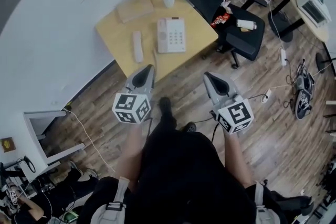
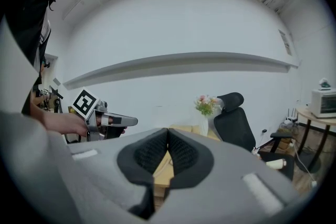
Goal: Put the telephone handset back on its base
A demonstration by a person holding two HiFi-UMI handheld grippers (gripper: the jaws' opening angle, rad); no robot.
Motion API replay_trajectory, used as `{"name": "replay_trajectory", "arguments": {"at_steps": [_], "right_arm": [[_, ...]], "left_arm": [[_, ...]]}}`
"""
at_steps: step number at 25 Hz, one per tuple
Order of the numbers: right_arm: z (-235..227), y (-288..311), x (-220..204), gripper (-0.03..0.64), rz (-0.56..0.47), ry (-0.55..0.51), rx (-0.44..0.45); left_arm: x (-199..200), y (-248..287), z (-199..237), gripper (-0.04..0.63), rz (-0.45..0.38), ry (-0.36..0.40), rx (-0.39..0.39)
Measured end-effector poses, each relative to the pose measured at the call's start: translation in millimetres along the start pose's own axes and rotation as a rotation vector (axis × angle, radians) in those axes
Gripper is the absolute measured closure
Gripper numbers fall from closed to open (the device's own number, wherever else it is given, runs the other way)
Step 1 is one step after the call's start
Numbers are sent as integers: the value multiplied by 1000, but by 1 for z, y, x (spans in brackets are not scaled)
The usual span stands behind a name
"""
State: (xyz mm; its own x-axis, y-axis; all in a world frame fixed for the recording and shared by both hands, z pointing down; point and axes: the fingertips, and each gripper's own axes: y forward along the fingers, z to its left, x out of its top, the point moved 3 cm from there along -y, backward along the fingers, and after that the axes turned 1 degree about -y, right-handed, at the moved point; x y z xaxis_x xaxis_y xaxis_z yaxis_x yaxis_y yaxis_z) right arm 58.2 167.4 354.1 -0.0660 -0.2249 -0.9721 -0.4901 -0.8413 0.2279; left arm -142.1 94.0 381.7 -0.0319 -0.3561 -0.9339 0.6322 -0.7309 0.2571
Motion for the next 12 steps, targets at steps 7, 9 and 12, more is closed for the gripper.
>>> {"name": "replay_trajectory", "arguments": {"at_steps": [7,9,12], "right_arm": [[-11,56,15,614,7,4,-37],[-9,73,16,614,6,10,-38],[-4,96,17,614,12,14,-40]], "left_arm": [[19,30,49,581,2,-6,-32],[23,35,66,581,-1,-10,-29],[25,40,89,581,0,-16,-24]]}}
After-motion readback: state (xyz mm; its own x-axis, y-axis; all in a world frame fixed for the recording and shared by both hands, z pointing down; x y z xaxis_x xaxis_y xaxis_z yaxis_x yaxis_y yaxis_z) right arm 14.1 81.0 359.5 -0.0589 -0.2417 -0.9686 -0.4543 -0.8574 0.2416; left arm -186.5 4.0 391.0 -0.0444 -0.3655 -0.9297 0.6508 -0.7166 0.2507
